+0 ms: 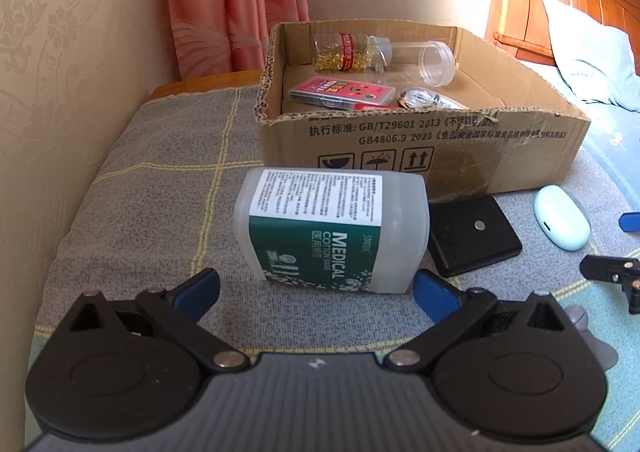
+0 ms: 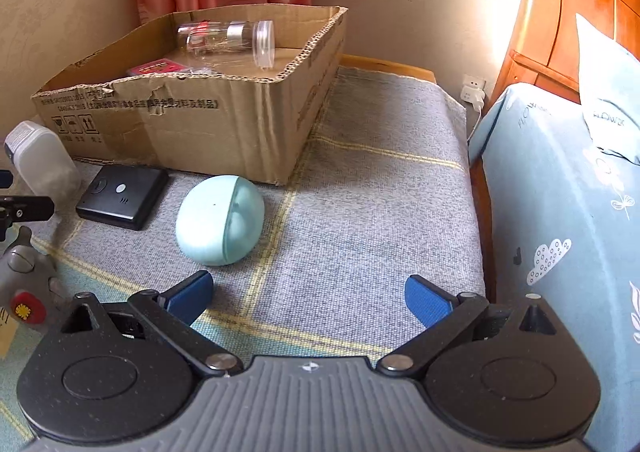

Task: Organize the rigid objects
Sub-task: 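Move the left gripper to the white bottle while the right gripper approaches the blue case, then close the left gripper on the white bottle while the right gripper grasps the blue case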

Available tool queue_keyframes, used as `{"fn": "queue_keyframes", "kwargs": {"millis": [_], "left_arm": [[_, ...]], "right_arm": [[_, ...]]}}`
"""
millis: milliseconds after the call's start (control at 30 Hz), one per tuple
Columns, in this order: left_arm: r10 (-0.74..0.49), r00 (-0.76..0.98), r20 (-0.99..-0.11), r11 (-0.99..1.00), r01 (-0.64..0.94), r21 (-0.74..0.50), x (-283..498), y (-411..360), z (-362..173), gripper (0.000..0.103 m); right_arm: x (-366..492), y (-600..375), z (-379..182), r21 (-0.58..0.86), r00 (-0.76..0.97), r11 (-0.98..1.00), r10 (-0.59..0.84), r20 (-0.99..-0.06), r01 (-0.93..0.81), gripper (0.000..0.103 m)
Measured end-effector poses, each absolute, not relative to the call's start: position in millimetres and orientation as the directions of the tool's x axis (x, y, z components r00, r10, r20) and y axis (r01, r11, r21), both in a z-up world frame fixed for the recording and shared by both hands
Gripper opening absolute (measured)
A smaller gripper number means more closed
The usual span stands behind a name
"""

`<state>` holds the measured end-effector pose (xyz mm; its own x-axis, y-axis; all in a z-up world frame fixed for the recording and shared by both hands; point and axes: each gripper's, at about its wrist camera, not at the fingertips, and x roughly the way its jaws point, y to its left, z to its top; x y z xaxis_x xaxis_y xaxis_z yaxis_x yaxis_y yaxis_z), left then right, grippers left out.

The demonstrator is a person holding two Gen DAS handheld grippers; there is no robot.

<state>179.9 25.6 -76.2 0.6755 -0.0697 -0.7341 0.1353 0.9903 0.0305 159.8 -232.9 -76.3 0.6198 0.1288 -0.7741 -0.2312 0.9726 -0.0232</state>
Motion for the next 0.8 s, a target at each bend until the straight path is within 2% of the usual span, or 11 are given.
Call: {"fn": "queue_keyframes", "kwargs": {"millis": [133,300,467,567,800], "left_arm": [[-0.055,0.699,-0.713,0.989,0.139,0.059,179,24,-75,0.102],[-0.06,0.711,-0.701,0.986,0.151,0.069,179,22,-74,0.099],[-0.073,0.723,-0.687,0.985,0.159,0.062,180,20,-69,0.099],[-0.078,0.726,-0.683,0.985,0.161,0.059,182,18,-67,0.099],[-0.091,0.72,-0.688,0.986,0.161,0.039,187,17,-65,0.087]], "right_arm": [[162,-212,-79,-0.026,0.635,0.955,0.176,-0.752,-0.296,0.1],[169,-200,-77,-0.029,0.651,0.948,0.196,-0.733,-0.318,0.089],[170,-198,-77,-0.031,0.665,0.947,0.2,-0.719,-0.319,0.085],[172,-198,-76,-0.034,0.672,0.947,0.201,-0.713,-0.32,0.078],[174,-194,-74,-0.043,0.675,0.941,0.208,-0.708,-0.335,0.061]]}}
